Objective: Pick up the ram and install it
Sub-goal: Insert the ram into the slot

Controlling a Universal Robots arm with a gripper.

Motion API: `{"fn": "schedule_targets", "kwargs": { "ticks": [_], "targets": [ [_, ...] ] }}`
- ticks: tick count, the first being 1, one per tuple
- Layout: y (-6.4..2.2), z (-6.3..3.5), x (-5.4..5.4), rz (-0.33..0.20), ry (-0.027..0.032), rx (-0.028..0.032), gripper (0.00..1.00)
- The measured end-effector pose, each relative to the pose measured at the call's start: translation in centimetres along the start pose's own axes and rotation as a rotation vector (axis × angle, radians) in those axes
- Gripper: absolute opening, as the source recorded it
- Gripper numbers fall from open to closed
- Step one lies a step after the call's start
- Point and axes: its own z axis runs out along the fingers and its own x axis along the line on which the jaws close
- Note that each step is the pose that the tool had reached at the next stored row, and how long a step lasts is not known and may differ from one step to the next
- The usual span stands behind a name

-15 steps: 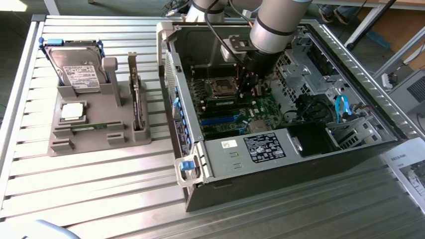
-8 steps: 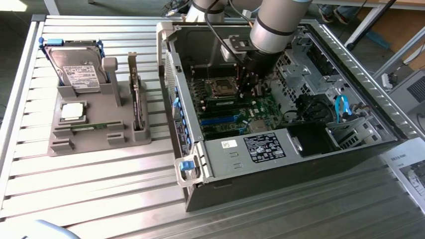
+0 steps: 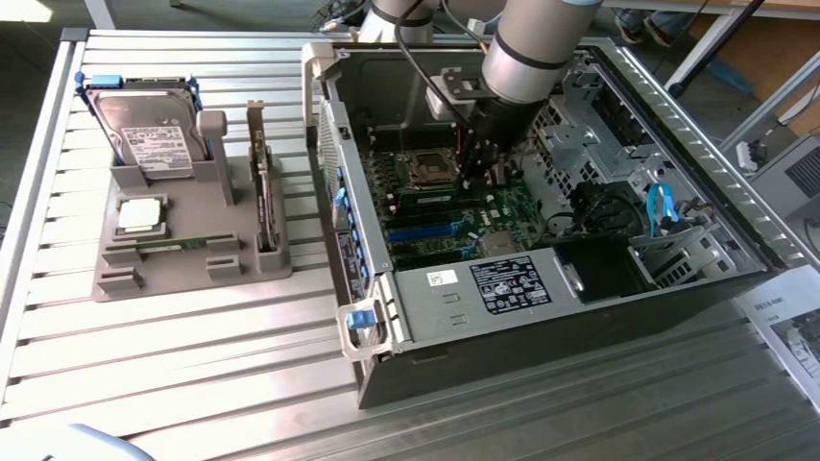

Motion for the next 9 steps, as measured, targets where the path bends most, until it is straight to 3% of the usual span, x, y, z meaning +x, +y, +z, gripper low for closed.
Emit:
{"fn": "schedule_targets", "kwargs": {
  "ticks": [9],
  "targets": [
    [-0.1,0.05,0.0,-0.001,-0.0001,-0.0001,0.12]
  ]
}}
